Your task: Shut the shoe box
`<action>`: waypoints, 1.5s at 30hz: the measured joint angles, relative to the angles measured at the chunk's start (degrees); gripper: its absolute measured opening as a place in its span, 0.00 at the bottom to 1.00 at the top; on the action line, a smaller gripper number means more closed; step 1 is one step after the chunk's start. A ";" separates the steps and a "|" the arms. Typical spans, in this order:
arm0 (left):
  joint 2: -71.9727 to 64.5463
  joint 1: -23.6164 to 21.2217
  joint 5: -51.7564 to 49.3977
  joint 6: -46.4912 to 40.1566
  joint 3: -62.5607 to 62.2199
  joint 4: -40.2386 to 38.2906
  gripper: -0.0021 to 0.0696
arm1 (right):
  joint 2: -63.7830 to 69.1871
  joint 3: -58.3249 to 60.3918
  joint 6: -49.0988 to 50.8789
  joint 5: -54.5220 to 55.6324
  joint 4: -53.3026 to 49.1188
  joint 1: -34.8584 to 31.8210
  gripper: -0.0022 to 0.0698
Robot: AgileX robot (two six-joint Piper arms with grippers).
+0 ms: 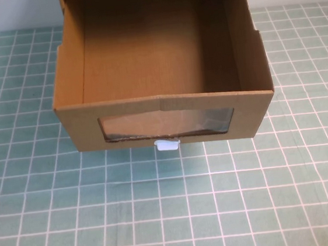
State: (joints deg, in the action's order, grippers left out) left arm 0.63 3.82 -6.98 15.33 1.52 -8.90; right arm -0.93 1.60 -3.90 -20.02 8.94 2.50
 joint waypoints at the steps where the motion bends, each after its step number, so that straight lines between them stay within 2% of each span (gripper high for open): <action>1: 0.00 0.00 0.91 0.77 0.00 -0.37 0.02 | 0.00 0.00 0.00 -0.09 0.00 0.00 0.01; 8: 0.00 0.00 3.15 1.87 -0.11 -0.72 0.02 | 0.00 0.00 0.00 -0.09 0.00 0.00 0.01; 11: -0.54 0.00 -4.78 2.09 -4.58 -0.88 0.02 | 0.00 0.00 0.00 -0.09 0.00 0.00 0.01; 15: -8.38 0.00 -14.56 -0.20 -15.28 -2.08 0.02 | 0.00 0.00 0.00 -0.09 0.00 0.00 0.01; 20: -24.94 0.00 -26.22 -9.13 -32.45 -2.67 0.02 | 0.00 0.00 0.00 -0.09 0.00 0.00 0.01; 23: -35.67 0.00 -29.36 -16.59 -43.16 -4.88 0.02 | 0.00 0.00 0.00 -0.09 0.00 0.00 0.01; 28: -54.37 0.00 -34.39 -31.61 -61.57 -13.13 0.02 | 0.00 0.00 0.00 -0.09 0.00 0.00 0.01; 33: -72.51 0.00 -39.92 -45.08 -80.16 -25.25 0.02 | 0.00 0.00 0.00 -0.09 0.00 0.00 0.01; 38: -86.34 0.54 -41.21 -49.76 -93.48 -29.96 0.02 | 0.00 0.00 0.00 -0.09 0.00 0.00 0.01; 45: -98.79 6.10 -39.77 -53.29 -105.45 -30.40 0.02 | 0.00 0.00 0.00 -0.09 0.00 0.00 0.01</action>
State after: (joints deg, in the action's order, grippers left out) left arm -98.16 9.93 -46.76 -37.96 -103.94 -39.30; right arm -0.93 1.60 -3.90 -20.11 8.94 2.50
